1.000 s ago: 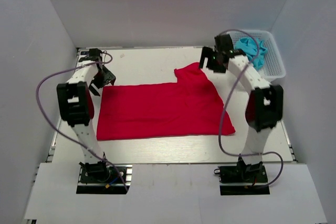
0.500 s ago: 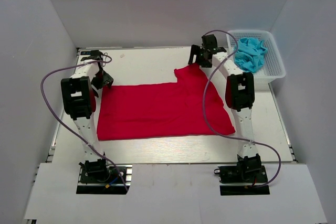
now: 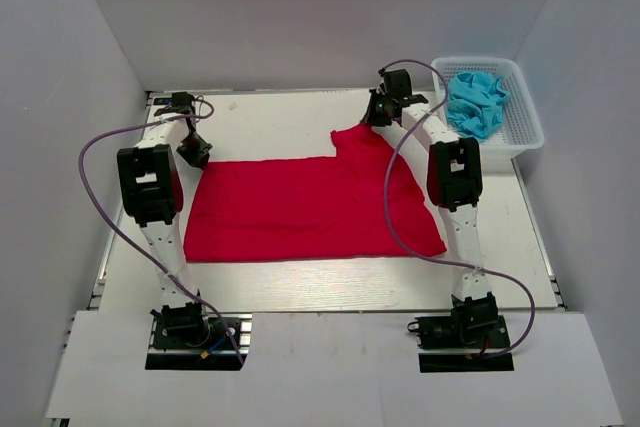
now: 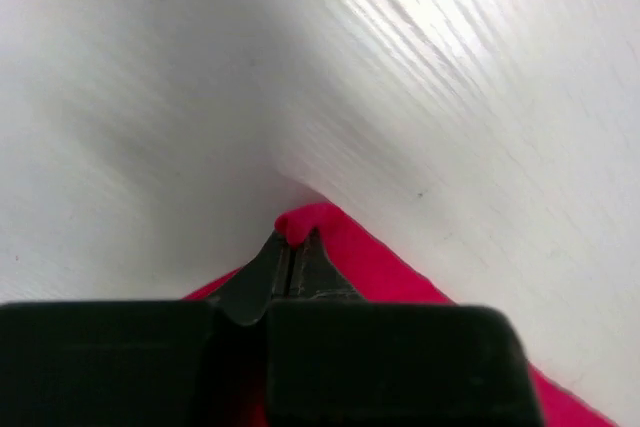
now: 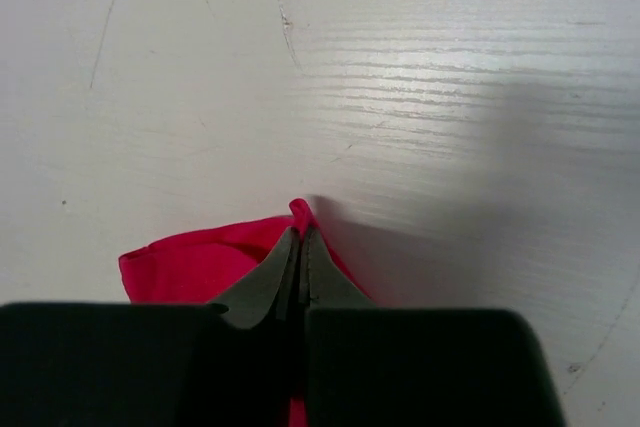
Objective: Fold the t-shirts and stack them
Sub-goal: Grap the side of the flattened tshirt furthest away from the robot with both arms, then fold the other side of the tshirt into a rectangle
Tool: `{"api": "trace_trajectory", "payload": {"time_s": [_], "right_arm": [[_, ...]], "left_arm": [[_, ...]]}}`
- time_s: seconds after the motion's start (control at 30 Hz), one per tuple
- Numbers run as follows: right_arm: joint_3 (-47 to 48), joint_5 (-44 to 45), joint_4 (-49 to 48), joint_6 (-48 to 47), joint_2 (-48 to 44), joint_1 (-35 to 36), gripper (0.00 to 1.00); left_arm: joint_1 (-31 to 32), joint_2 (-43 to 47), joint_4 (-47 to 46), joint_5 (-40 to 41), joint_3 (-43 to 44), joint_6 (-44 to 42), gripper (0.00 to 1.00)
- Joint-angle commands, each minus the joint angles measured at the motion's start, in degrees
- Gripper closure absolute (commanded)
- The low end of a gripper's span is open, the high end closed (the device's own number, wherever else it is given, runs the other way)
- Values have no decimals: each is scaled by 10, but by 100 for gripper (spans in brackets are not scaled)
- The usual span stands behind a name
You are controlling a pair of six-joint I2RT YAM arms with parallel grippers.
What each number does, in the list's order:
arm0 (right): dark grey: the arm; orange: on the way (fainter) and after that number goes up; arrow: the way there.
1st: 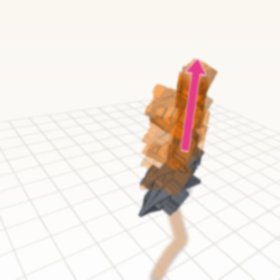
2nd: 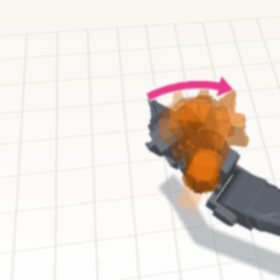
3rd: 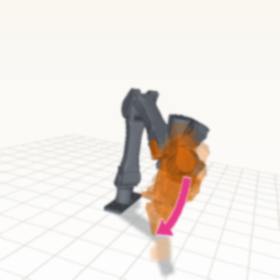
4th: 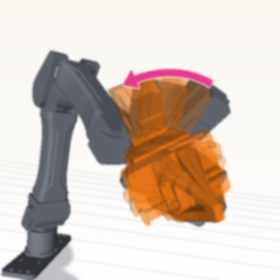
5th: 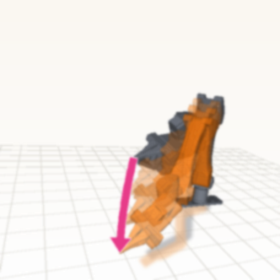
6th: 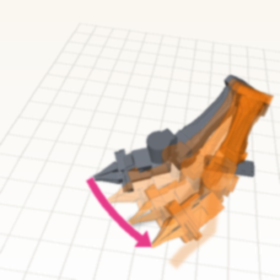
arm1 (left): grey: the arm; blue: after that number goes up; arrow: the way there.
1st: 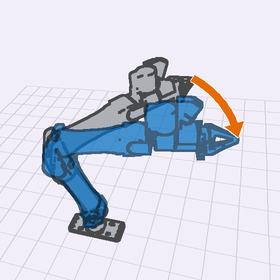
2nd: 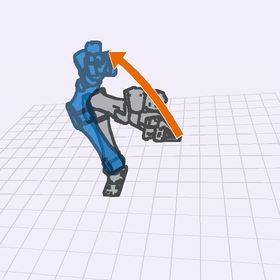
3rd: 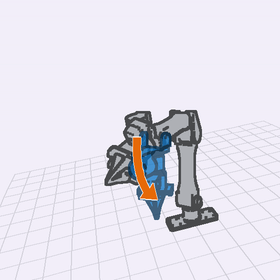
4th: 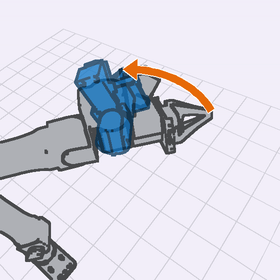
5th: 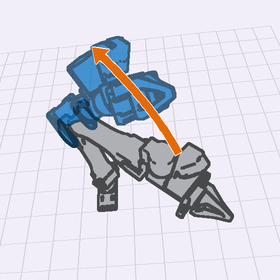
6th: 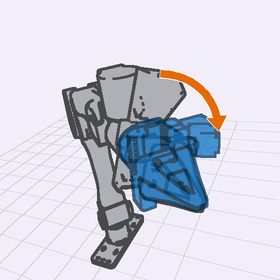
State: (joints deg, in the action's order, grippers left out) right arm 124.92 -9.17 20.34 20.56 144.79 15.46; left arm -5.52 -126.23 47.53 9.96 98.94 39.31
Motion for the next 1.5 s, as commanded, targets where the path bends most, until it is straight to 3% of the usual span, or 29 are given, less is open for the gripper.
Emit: {"api": "trace_trajectory", "payload": {"time_s": [0.0,0.17,0.4,0.8,1.0,1.2,1.23,1.27,1.33,1.37,1.4,1.43,1.47], "right_arm": [[-9,-12,-30,-15,-23,3,100],[-47,-16,-41,-84,-88,10,100],[-277,1,-121,-130,-312,26,100],[-606,21,-136,-117,-626,40,100],[-724,29,-130,-91,-750,41,100],[-832,18,-142,-72,-841,47,100],[-853,9,-144,-72,-853,47,100],[-865,8,-148,-60,-863,48,100],[-902,23,-135,-40,-877,49,100],[-920,23,-124,-24,-886,51,100],[-941,28,-103,-11,-901,51,86],[-950,27,-102,-11,-909,53,77],[-974,23,-81,2,-930,54,63]], "left_arm": [[-1,-38,-17,-35,-8,-8,100],[-1,11,-43,-25,-26,-19,100],[10,146,-113,-8,-117,-38,100],[16,417,-149,4,-369,-31,100],[16,511,-109,45,-443,11,100],[16,529,-66,72,-472,62,100],[16,523,-58,78,-479,70,98],[16,523,-45,78,-479,75,88],[16,501,1,102,-479,112,83],[10,495,18,103,-471,120,69],[3,490,47,123,-459,136,44],[3,484,48,132,-450,142,44],[3,484,82,139,-438,149,8]]}}
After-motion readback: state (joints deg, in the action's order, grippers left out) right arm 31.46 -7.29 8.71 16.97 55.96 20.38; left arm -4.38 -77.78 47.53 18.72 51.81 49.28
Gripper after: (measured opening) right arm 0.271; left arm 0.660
